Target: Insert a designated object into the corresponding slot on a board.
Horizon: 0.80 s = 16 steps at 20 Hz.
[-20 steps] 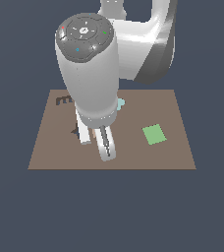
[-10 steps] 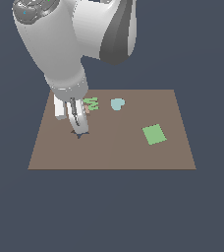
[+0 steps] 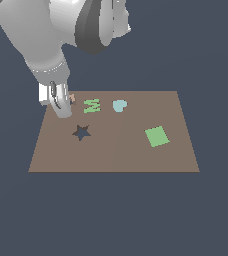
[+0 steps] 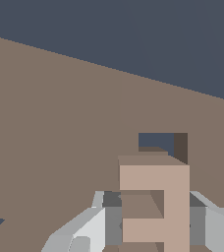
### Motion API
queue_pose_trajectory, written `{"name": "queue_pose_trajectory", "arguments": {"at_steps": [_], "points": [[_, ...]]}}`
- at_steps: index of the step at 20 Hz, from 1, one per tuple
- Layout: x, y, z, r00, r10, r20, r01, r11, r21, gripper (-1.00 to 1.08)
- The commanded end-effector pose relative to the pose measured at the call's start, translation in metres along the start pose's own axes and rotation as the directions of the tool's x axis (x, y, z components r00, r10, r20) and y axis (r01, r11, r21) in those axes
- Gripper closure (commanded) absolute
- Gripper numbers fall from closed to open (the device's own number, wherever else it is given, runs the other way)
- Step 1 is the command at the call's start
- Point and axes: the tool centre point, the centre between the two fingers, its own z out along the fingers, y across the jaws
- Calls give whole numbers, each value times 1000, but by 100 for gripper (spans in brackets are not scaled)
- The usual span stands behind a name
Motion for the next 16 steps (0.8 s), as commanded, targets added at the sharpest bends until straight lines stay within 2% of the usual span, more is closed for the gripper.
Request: {"name": "queue_pose_trajectory", "arguments": {"at_steps": [1, 16], "points": [[7, 10, -1, 1000, -2, 0, 2, 1000, 1, 108], [12, 16, 9, 1000, -3, 0, 3, 1000, 0, 108]]}}
